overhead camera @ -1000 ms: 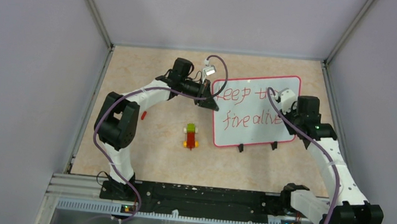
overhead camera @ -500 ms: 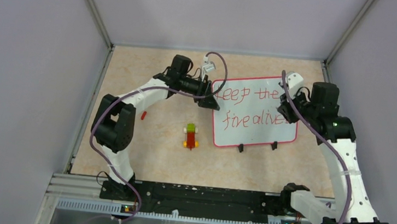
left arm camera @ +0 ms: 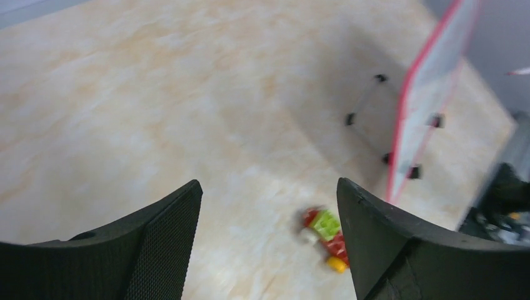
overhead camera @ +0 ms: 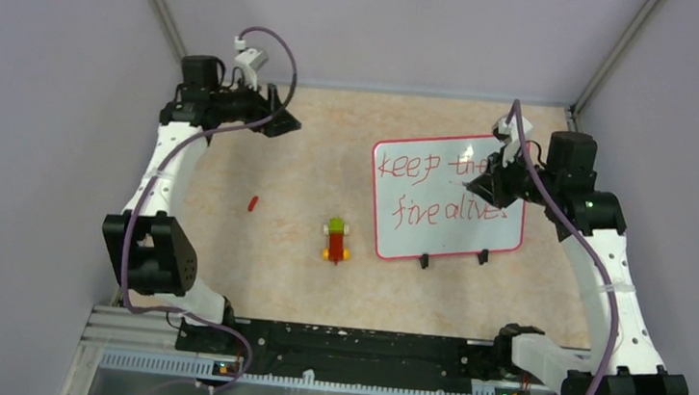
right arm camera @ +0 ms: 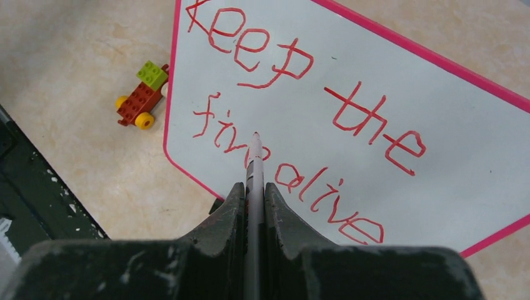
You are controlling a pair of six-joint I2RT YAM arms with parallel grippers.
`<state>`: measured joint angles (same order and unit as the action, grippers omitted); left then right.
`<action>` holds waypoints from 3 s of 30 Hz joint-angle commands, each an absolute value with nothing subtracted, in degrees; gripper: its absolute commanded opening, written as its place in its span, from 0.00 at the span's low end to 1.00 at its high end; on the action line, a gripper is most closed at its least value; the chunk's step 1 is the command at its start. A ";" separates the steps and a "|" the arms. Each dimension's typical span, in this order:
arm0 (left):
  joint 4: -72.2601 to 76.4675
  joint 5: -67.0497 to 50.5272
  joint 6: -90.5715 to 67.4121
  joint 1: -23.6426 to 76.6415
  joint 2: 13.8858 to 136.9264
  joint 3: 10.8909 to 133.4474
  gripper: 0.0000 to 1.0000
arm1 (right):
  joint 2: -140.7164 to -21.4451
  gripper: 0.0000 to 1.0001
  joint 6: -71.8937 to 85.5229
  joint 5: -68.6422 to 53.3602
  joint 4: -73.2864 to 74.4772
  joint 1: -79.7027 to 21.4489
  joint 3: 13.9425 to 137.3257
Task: Write a sentence on the whiteboard
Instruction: Write a sentence on the whiteboard, then close the whiteboard marker at the center of the board.
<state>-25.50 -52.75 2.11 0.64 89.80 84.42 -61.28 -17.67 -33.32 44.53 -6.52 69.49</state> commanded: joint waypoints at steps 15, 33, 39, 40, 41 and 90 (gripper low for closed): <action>-47.06 -20.30 29.03 -7.74 98.55 75.40 0.62 | -61.35 0.00 -13.72 -40.98 38.69 -6.86 67.94; -59.41 -0.67 26.18 2.24 117.06 87.82 0.48 | -60.22 0.00 -16.24 -38.25 39.24 -6.92 65.67; -61.12 2.90 25.60 3.27 120.47 89.82 0.44 | -59.44 0.00 -16.78 -37.58 39.44 -6.88 65.23; -61.51 2.98 25.54 3.40 121.02 90.16 0.43 | -59.30 0.00 -16.86 -37.45 39.45 -6.91 65.10; -61.93 2.99 25.45 3.61 121.51 90.44 0.43 | -59.25 0.00 -16.94 -37.37 39.38 -6.90 65.10; 47.35 -59.82 -94.12 -2.22 70.88 53.27 0.00 | -60.18 0.00 -61.50 11.99 -17.48 -62.19 64.27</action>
<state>17.56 -56.95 -67.90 -1.93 73.95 60.36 -61.69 -37.10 -1.04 6.92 -53.17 71.50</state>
